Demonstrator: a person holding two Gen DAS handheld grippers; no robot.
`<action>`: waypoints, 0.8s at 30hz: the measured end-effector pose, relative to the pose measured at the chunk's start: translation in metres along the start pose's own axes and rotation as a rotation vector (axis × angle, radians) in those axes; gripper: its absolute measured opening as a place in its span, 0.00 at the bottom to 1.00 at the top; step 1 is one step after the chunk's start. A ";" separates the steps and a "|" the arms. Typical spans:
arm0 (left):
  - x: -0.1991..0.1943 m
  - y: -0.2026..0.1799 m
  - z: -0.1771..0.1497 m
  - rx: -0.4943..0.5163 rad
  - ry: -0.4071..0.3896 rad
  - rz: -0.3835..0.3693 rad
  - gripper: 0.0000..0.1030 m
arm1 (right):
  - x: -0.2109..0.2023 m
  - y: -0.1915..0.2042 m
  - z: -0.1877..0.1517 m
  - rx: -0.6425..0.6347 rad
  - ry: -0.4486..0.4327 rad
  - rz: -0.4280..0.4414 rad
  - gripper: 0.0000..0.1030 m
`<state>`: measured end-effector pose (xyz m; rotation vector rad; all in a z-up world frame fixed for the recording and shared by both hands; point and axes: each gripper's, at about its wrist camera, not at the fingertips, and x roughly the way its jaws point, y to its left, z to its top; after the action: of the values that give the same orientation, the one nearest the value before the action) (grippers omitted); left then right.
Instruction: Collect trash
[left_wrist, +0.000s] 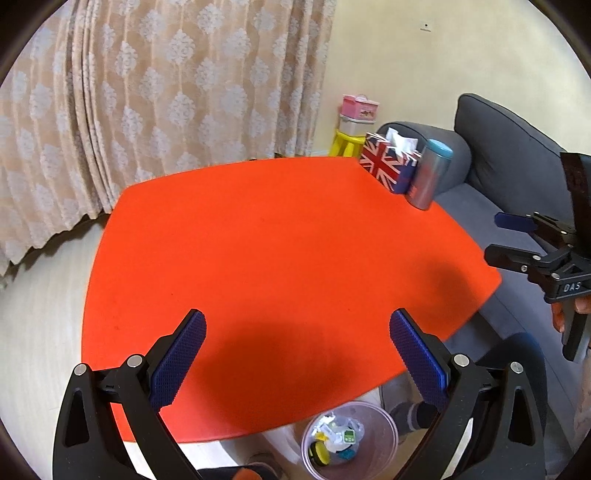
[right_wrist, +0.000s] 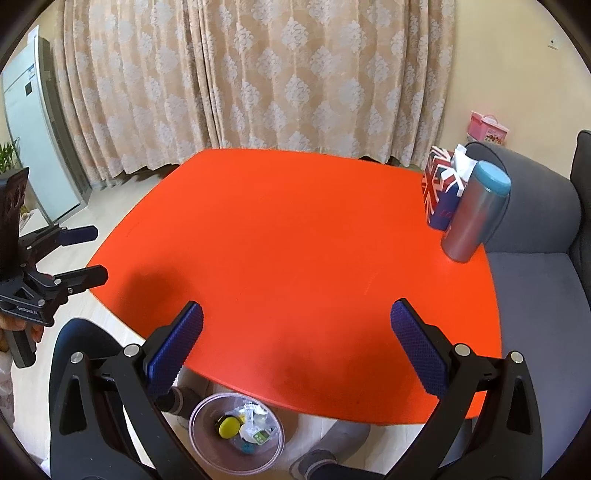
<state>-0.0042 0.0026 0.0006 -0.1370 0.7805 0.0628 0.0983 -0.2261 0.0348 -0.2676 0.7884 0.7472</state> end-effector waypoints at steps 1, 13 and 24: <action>0.002 0.001 0.002 -0.003 -0.004 0.008 0.93 | 0.000 0.000 0.001 0.001 -0.001 -0.001 0.97; 0.009 0.008 0.015 -0.016 -0.010 0.078 0.94 | 0.005 0.002 0.008 -0.010 -0.005 -0.008 0.97; 0.008 0.013 0.017 -0.044 -0.012 0.063 0.94 | 0.011 0.005 0.012 -0.012 -0.003 -0.003 0.97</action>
<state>0.0123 0.0177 0.0055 -0.1531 0.7717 0.1405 0.1066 -0.2104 0.0353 -0.2784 0.7810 0.7498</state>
